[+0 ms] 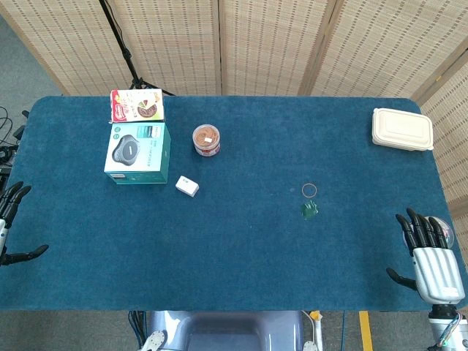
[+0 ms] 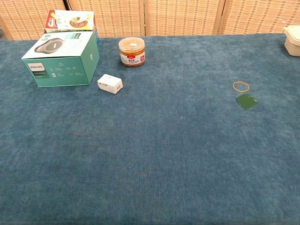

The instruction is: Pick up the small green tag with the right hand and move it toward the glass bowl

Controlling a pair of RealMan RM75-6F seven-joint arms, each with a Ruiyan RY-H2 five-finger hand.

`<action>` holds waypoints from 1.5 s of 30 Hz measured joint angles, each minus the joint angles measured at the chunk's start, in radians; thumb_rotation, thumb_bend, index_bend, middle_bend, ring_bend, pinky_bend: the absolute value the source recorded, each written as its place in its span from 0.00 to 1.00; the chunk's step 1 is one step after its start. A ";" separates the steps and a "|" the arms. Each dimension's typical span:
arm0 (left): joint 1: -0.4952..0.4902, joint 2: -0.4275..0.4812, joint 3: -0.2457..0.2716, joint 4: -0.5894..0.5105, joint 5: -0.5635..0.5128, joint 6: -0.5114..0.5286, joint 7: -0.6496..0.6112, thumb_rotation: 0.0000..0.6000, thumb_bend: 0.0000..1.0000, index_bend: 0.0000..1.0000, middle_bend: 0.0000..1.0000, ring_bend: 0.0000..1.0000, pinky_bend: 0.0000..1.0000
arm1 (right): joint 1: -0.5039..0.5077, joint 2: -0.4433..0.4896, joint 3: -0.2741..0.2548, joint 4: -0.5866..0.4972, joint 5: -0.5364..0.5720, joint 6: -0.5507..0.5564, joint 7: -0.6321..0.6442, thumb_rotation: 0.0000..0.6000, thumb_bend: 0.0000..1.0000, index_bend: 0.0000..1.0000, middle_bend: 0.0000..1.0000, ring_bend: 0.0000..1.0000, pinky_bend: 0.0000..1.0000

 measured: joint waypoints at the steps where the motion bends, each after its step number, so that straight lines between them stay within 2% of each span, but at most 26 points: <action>1: 0.000 0.000 0.000 0.000 0.000 -0.001 0.000 1.00 0.00 0.00 0.00 0.00 0.00 | 0.000 0.000 0.000 0.000 0.000 -0.001 0.000 1.00 0.00 0.00 0.00 0.00 0.00; 8: -0.001 0.003 0.000 0.003 0.002 -0.006 -0.012 1.00 0.00 0.00 0.00 0.00 0.00 | 0.008 -0.012 -0.004 0.007 0.002 -0.020 -0.012 1.00 0.00 0.00 0.00 0.00 0.00; 14: -0.008 0.003 0.000 0.008 0.012 -0.014 -0.026 1.00 0.00 0.00 0.00 0.00 0.00 | 0.051 -0.042 0.003 0.020 0.003 -0.083 -0.020 1.00 0.00 0.00 0.00 0.00 0.00; 26: -0.017 0.002 -0.011 0.005 -0.028 -0.036 -0.023 1.00 0.00 0.00 0.00 0.00 0.00 | 0.278 -0.132 0.076 0.055 0.044 -0.367 -0.023 1.00 0.00 0.00 0.00 0.00 0.00; 30: -0.018 0.002 -0.013 0.006 -0.036 -0.040 -0.022 1.00 0.00 0.00 0.00 0.00 0.00 | 0.365 -0.192 0.110 0.102 0.085 -0.454 -0.019 1.00 0.00 0.00 0.00 0.00 0.00; 39: -0.022 0.001 -0.018 0.006 -0.059 -0.053 -0.014 1.00 0.00 0.00 0.00 0.00 0.00 | 0.489 -0.331 0.156 0.258 0.140 -0.524 -0.080 1.00 0.00 0.00 0.00 0.00 0.00; 45: -0.026 0.000 -0.021 -0.001 -0.070 -0.062 -0.001 1.00 0.00 0.00 0.00 0.00 0.00 | 0.533 -0.408 0.170 0.352 0.202 -0.556 -0.125 1.00 0.00 0.00 0.00 0.00 0.00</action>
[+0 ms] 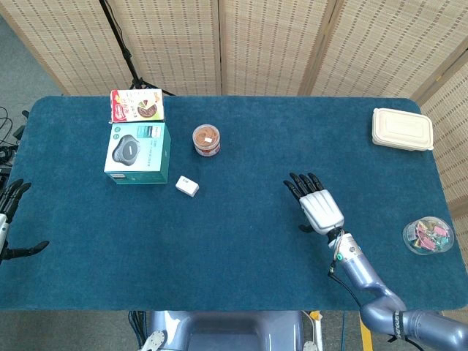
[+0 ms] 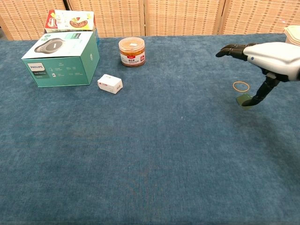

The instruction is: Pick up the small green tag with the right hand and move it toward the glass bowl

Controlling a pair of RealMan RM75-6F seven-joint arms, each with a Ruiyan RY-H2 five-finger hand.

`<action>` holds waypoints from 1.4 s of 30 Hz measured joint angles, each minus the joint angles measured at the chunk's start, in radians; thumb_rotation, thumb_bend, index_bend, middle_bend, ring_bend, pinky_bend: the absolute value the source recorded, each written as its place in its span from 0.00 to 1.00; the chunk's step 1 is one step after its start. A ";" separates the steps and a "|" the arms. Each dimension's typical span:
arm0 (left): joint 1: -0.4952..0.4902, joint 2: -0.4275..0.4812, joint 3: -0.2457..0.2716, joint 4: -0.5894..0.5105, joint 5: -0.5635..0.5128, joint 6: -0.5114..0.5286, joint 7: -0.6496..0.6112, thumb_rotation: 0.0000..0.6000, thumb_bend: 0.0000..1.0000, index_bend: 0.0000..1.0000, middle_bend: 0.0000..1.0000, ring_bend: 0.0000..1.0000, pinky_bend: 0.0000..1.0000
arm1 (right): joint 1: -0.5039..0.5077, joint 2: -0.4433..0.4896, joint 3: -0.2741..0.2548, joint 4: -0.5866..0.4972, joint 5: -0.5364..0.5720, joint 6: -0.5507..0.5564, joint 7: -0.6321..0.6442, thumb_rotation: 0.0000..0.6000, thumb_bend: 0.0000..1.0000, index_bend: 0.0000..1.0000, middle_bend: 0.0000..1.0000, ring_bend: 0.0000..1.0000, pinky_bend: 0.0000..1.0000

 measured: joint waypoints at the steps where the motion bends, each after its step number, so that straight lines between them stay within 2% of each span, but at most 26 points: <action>1: 0.000 0.000 -0.001 0.000 -0.001 0.000 0.000 1.00 0.00 0.00 0.00 0.00 0.00 | 0.005 -0.012 0.001 0.012 0.011 -0.003 -0.004 1.00 0.00 0.00 0.00 0.00 0.00; 21: -0.005 0.006 -0.008 0.006 -0.024 -0.022 -0.018 1.00 0.00 0.00 0.00 0.00 0.00 | 0.056 -0.137 -0.034 0.176 0.048 0.003 -0.023 1.00 0.00 0.00 0.00 0.00 0.00; 42: -0.005 0.005 -0.009 0.001 -0.028 -0.025 -0.013 1.00 0.00 0.00 0.00 0.00 0.00 | 0.072 -0.150 -0.056 0.243 0.054 0.014 -0.029 1.00 0.00 0.00 0.00 0.00 0.00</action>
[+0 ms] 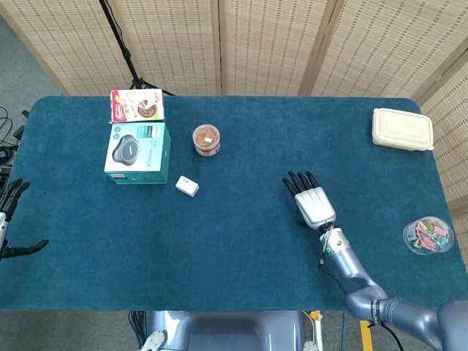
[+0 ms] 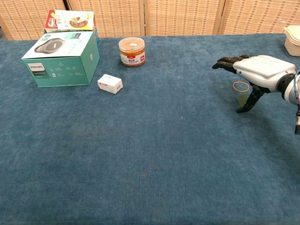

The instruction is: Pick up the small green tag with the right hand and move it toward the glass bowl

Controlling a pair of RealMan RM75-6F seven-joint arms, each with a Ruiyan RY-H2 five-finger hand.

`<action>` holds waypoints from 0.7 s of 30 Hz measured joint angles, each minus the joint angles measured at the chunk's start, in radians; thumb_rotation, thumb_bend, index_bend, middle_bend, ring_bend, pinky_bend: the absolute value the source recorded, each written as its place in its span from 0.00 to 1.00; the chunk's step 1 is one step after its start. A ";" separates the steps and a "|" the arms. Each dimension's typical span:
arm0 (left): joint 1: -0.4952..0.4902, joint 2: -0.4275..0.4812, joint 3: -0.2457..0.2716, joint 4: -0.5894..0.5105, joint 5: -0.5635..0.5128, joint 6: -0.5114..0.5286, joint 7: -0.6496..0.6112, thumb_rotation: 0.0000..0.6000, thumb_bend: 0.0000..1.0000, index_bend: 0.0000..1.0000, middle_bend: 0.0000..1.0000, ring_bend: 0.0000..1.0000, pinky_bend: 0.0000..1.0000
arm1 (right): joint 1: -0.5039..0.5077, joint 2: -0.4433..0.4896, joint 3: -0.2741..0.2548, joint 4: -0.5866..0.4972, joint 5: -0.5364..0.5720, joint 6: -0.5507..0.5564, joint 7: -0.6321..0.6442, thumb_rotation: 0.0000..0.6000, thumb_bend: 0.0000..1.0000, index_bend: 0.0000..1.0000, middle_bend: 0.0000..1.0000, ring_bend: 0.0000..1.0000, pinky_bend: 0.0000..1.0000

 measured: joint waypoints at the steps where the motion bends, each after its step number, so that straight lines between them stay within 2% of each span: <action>1: 0.000 0.000 0.000 0.000 0.000 -0.001 -0.001 1.00 0.00 0.00 0.00 0.00 0.00 | 0.000 -0.001 -0.001 0.004 0.000 0.001 -0.001 1.00 0.00 0.00 0.00 0.00 0.00; 21: -0.001 0.000 0.000 0.000 0.000 -0.004 -0.001 1.00 0.00 0.00 0.00 0.00 0.00 | 0.010 -0.023 -0.005 0.090 0.007 0.007 -0.021 1.00 0.00 0.00 0.00 0.00 0.00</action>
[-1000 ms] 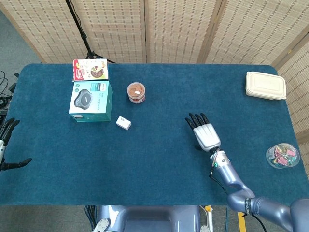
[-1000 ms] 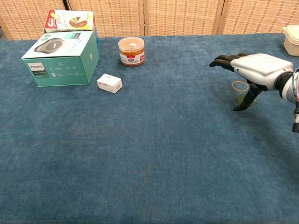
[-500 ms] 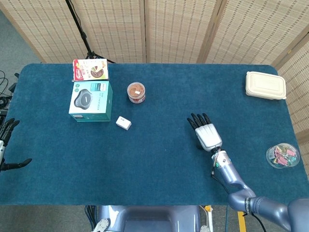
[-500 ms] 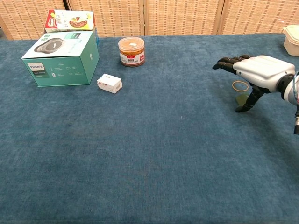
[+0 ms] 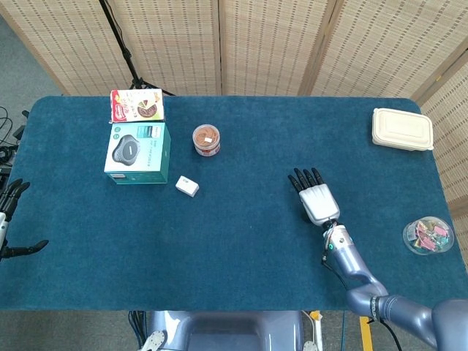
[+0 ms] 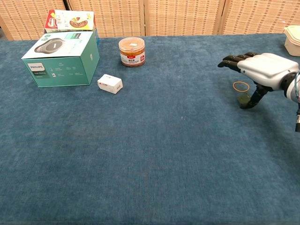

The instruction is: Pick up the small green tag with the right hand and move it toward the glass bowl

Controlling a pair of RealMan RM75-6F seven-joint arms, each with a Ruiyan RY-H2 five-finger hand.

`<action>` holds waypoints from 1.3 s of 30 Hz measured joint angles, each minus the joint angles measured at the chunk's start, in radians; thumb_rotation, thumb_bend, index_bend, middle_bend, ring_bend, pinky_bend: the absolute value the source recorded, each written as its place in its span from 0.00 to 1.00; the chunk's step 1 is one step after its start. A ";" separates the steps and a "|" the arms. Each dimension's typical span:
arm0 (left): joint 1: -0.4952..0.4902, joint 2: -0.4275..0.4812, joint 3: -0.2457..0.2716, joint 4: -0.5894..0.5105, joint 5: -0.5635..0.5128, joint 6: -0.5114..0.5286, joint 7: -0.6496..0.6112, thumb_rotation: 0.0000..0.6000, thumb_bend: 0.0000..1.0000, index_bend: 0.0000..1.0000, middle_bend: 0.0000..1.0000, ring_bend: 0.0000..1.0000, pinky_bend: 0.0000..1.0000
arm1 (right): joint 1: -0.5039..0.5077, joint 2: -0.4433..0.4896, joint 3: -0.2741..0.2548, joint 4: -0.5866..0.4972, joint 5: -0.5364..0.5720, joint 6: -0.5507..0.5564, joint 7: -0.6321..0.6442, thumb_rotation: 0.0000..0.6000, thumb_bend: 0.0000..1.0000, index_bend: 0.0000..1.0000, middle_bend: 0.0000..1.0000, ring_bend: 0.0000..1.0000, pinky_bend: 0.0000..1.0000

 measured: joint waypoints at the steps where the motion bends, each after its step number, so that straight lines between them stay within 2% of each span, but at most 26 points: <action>1: 0.000 0.000 0.000 0.000 0.000 0.000 0.000 1.00 0.00 0.00 0.00 0.00 0.00 | 0.001 -0.001 0.000 0.005 0.001 0.000 -0.001 1.00 0.00 0.00 0.00 0.00 0.00; 8: 0.001 0.000 0.000 -0.002 0.000 0.001 0.002 1.00 0.00 0.00 0.00 0.00 0.00 | 0.001 -0.003 0.003 0.026 0.006 0.003 -0.003 1.00 0.00 0.02 0.00 0.00 0.00; 18: 0.003 0.001 0.001 -0.003 0.004 0.005 -0.002 1.00 0.00 0.00 0.00 0.00 0.00 | -0.006 0.007 -0.006 0.008 -0.012 0.009 0.037 1.00 0.00 0.30 0.00 0.00 0.00; 30: 0.004 0.002 0.001 0.000 0.005 0.004 -0.008 1.00 0.00 0.00 0.00 0.00 0.00 | 0.001 0.016 -0.003 -0.009 0.010 -0.027 0.046 1.00 0.00 0.41 0.00 0.00 0.00; 35: 0.005 0.003 0.000 0.002 0.006 0.005 -0.015 1.00 0.00 0.00 0.00 0.00 0.00 | 0.002 0.016 -0.004 -0.014 0.011 -0.027 0.047 1.00 0.06 0.43 0.00 0.00 0.00; 39: 0.005 0.004 0.001 0.003 0.008 0.005 -0.017 1.00 0.00 0.00 0.00 0.00 0.00 | 0.002 0.016 -0.003 -0.014 0.018 -0.033 0.044 1.00 0.15 0.44 0.00 0.00 0.00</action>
